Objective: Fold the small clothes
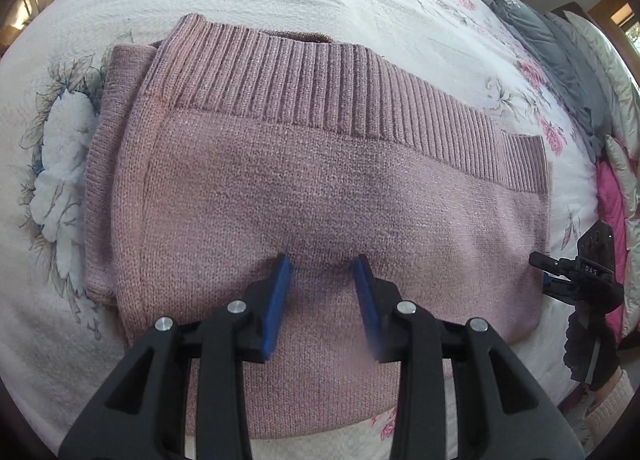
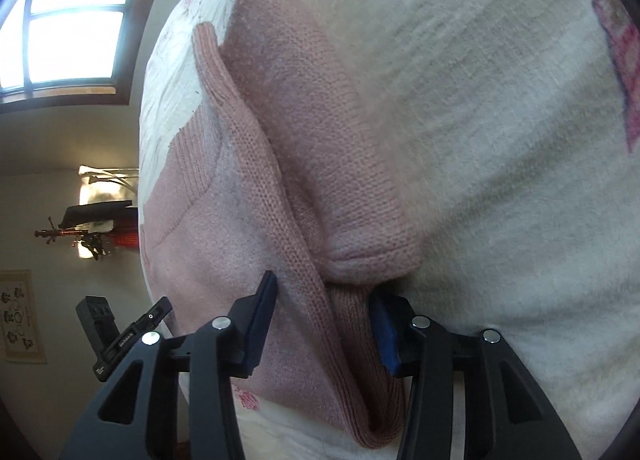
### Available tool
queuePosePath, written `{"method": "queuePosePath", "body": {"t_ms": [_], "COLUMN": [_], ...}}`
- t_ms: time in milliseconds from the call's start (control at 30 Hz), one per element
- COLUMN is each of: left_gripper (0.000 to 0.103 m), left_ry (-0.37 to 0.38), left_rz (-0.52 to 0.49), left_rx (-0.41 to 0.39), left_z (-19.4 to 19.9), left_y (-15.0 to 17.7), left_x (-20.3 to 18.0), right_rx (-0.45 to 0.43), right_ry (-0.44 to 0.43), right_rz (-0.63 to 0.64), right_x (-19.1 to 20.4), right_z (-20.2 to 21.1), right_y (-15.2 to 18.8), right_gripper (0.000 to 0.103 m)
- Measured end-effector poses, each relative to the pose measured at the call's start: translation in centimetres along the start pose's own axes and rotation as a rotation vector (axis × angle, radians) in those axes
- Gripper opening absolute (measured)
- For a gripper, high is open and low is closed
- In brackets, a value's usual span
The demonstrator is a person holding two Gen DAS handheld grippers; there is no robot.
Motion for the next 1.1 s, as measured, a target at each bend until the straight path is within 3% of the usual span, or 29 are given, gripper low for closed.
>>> {"method": "queuePosePath", "body": {"t_ms": [200,467,633,733,867,1000,1100], "left_gripper": [0.033,0.033,0.033,0.04,0.041,0.042,0.043], "left_ry": [0.004,0.025,0.051,0.071,0.11,0.124,0.136], "left_rz": [-0.004,0.01,0.032,0.047,0.065,0.091,0.111], "left_rx": [0.007,0.018,0.037,0.013,-0.031,-0.072,-0.101], "left_z": [-0.3,-0.8,-0.1,1.8,4.8,7.3,8.9], "left_y": [0.1,-0.1,-0.3,-0.1,0.3,0.5,0.7], "left_x": [0.2,0.3,0.6,1.2,3.0,5.4,6.8], "right_rx": [-0.012,-0.026,-0.014,-0.02,-0.02,0.024,0.077], "right_ry": [0.001,0.037,0.101,0.112,0.103,0.114,0.129], "right_rz": [0.016,-0.009,0.007,0.072,0.211,0.382,0.522], "right_x": [-0.1,0.0,2.3,5.8,13.0,21.4,27.0], "right_z": [0.2,0.7,1.8,2.6,2.7,0.1,-3.1], "right_y": [0.1,0.5,0.5,0.2,-0.7,-1.1,0.6], "right_gripper": [0.029,0.023,0.018,0.016,0.015,0.015,0.015]}}
Point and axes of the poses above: each gripper's, at about its wrist camera, not at the fingertips, and z roughly against the way its jaws point, x to its left, y to its underside, the point moved 5 cm from there along -z, roughly the way its jaws point, and after that the axes turned 5 degrees about z, right-handed, at the moved point
